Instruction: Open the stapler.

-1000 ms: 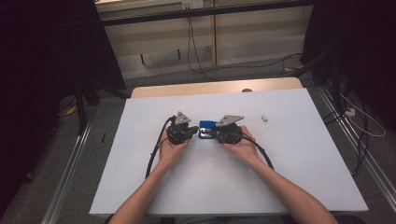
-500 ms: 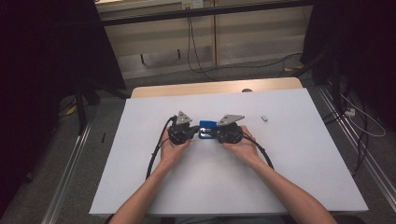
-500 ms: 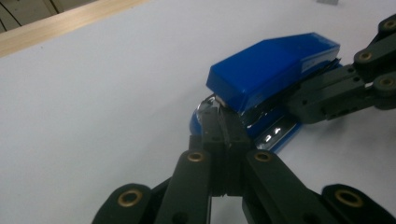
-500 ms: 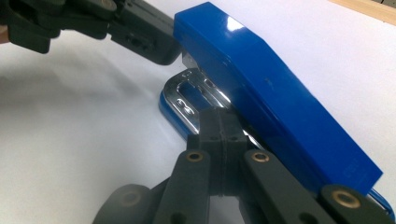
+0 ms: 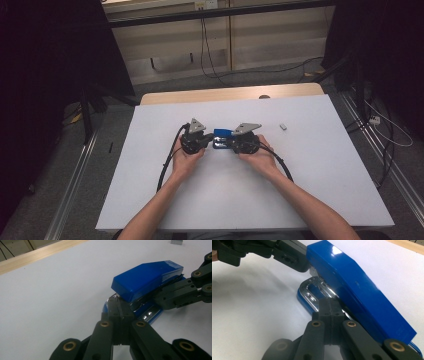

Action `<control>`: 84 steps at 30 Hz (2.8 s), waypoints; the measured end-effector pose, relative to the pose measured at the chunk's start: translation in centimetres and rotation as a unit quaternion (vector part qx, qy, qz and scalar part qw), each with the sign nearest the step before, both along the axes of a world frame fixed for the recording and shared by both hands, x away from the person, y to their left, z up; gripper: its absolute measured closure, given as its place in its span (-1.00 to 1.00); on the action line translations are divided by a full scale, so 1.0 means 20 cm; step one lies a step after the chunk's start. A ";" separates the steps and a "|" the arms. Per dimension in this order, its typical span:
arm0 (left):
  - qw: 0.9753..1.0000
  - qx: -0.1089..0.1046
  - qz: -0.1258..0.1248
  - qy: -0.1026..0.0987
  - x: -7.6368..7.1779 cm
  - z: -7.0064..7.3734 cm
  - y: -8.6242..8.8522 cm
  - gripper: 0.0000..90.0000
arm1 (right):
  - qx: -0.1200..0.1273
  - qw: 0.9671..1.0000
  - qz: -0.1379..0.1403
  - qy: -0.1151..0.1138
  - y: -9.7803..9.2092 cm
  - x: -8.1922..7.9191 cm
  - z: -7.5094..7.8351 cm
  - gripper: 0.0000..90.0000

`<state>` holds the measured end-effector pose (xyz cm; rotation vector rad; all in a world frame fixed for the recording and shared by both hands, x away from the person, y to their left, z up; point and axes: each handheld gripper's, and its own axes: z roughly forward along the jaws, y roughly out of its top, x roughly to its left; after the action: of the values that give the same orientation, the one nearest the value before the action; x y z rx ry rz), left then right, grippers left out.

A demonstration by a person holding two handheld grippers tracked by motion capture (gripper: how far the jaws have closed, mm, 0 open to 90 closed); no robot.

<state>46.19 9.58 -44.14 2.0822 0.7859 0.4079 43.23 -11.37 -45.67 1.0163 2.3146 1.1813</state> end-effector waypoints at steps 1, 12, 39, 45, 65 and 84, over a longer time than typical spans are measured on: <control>1.000 0.000 0.000 0.000 0.00 0.00 0.00 1.00 | 0.000 1.000 0.000 0.000 0.00 0.00 0.00 1.00; 1.000 -0.009 0.001 -0.001 0.00 0.01 0.00 1.00 | -0.003 1.000 -0.001 -0.001 0.00 0.00 0.00 1.00; 0.999 -0.039 0.002 -0.012 -0.01 0.05 0.00 1.00 | -0.004 1.000 0.001 -0.024 0.03 -0.03 0.03 1.00; 0.999 -0.043 0.005 -0.020 -0.02 0.06 -0.01 1.00 | 0.007 0.999 -0.009 -0.047 0.03 -0.03 0.05 1.00; 0.998 -0.052 0.003 -0.020 -0.02 0.09 -0.02 1.00 | 0.016 0.997 -0.029 -0.069 0.11 -0.02 0.04 1.00; 0.998 -0.057 0.005 -0.007 0.01 0.06 0.00 1.00 | 0.016 0.996 -0.044 -0.081 0.09 -0.02 0.04 1.00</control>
<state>46.31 9.49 -42.97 1.9685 0.7945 0.3735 42.86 -9.61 -44.84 0.9843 2.1103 1.2230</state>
